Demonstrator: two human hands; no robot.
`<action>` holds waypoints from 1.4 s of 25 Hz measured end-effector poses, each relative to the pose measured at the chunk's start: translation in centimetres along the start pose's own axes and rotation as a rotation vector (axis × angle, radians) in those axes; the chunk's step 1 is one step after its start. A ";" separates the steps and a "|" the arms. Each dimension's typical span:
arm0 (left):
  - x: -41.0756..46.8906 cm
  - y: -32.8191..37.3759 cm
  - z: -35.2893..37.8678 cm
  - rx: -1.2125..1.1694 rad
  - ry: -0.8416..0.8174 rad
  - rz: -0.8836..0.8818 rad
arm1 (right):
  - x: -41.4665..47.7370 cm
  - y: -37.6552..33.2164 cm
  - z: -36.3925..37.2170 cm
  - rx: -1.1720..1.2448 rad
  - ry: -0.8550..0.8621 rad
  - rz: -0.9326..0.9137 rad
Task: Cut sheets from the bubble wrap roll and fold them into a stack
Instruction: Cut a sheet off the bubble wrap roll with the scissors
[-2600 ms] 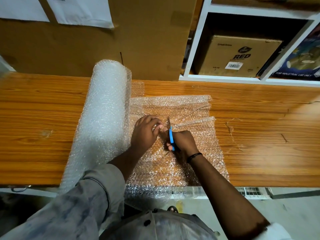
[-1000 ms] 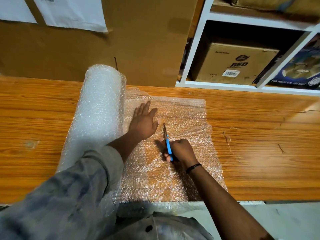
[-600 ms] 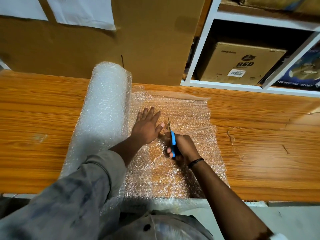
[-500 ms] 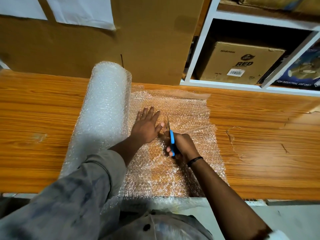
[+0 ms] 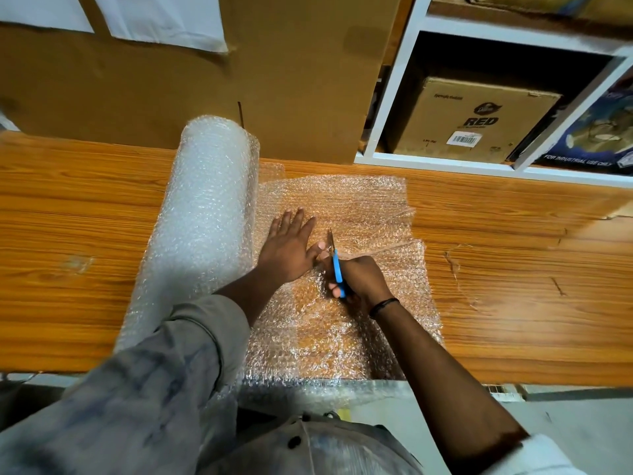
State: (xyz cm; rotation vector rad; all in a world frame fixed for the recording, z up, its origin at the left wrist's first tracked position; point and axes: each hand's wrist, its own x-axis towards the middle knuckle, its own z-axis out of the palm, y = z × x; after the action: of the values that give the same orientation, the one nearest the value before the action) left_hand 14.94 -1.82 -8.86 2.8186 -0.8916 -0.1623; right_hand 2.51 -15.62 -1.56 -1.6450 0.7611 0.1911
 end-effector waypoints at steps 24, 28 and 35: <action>-1.6 0.3 -0.2 0.018 -0.023 0.045 | 3.2 -0.8 0.4 0.002 0.077 -0.065; -1.7 0.3 -0.3 0.005 -0.012 0.051 | 3.4 -0.9 0.3 0.036 0.064 -0.072; -1.8 0.2 -0.2 -0.021 0.003 0.060 | 5.0 -1.7 0.8 0.054 0.068 -0.072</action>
State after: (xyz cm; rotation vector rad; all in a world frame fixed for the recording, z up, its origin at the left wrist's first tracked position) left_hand 13.39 -0.90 -8.49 2.7680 -0.9674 -0.1589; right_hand 7.56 -16.71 -2.96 -1.6314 0.7507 0.0635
